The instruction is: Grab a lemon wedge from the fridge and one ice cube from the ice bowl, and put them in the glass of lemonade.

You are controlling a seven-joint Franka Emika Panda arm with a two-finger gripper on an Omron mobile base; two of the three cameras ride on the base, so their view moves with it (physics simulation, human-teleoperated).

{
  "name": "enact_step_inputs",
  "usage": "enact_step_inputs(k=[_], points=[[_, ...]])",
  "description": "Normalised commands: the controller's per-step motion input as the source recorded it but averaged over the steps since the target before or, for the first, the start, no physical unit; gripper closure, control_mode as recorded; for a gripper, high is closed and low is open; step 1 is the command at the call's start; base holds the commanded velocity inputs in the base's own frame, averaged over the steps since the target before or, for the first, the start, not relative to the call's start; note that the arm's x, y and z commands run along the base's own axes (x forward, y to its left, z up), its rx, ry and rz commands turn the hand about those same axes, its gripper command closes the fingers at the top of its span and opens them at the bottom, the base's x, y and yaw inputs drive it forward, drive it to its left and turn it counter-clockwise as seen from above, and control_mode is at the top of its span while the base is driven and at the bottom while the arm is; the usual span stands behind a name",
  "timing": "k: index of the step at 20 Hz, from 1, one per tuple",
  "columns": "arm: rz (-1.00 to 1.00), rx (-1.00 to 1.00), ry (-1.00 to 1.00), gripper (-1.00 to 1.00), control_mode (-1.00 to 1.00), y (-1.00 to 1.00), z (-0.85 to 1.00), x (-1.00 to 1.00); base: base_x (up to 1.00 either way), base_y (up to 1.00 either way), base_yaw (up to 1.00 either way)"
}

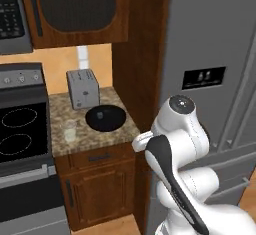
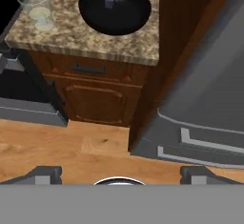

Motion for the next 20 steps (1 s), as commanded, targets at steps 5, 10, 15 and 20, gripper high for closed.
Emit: enact_step_inputs(k=[5, 10, 15, 20], points=[[0.00, 0.00, 0.00, -1.00, 1.00, 0.00, 0.00, 0.00, 0.00, -1.00, -0.21], [0.00, 0.00, 0.00, -1.00, 1.00, 0.00, 0.00, 0.00, 0.00, -1.00, -0.13], [0.00, 0.00, 0.00, -1.00, 1.00, 0.00, 0.00, 0.00, -0.19, -1.00, 0.03], [0.00, 0.00, 0.00, -1.00, 1.00, 0.00, 0.00, 0.00, -0.43, -0.41, 0.13]])
